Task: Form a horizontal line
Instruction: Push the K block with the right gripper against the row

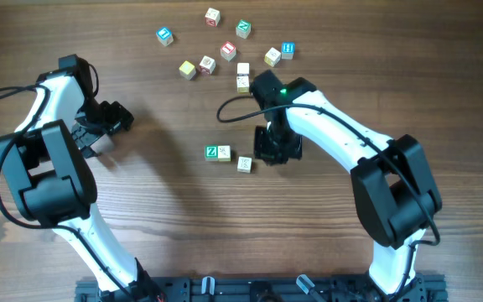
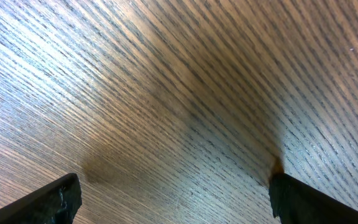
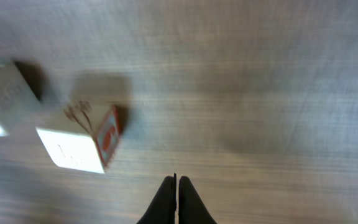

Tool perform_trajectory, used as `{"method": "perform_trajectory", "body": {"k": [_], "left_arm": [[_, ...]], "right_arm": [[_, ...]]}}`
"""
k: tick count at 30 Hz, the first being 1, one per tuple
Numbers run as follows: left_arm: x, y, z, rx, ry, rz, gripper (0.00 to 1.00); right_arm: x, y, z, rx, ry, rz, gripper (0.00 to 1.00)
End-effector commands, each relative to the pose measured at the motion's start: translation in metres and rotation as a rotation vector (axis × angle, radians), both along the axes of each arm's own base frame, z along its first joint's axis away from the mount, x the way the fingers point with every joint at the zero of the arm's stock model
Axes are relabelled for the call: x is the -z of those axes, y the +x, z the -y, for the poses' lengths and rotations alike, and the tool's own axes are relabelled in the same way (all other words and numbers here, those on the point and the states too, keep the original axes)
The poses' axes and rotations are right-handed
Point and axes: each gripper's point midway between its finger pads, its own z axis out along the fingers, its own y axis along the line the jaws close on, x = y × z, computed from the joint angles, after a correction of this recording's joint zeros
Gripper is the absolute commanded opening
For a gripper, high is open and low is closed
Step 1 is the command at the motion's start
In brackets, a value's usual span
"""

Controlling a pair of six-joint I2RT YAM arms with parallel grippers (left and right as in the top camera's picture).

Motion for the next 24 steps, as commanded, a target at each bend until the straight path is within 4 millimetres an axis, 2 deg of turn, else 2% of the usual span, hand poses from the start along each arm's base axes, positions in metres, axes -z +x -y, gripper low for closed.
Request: {"method": "perform_trajectory", "body": {"k": [1, 4, 8, 17, 24], "left_arm": [[0.01, -0.008, -0.006, -0.004, 0.023, -0.038, 1.0], [0.01, -0.008, -0.006, -0.003, 0.023, -0.038, 1.0], [0.01, -0.008, -0.006, -0.003, 0.023, -0.038, 1.0], [0.01, -0.008, -0.006, -0.004, 0.023, -0.038, 1.0], [0.01, -0.008, -0.006, -0.003, 0.023, -0.038, 1.0]], "right_arm": [[-0.003, -0.022, -0.009, -0.03, -0.014, -0.044, 0.04], [0.0, -0.035, -0.02, -0.071, -0.02, -0.047, 0.04], [0.011, -0.047, -0.022, -0.05, -0.085, -0.029, 0.04], [0.017, -0.038, -0.033, -0.038, -0.048, 0.02, 0.04], [0.025, -0.055, -0.038, -0.017, -0.014, -0.042, 0.04]]}}
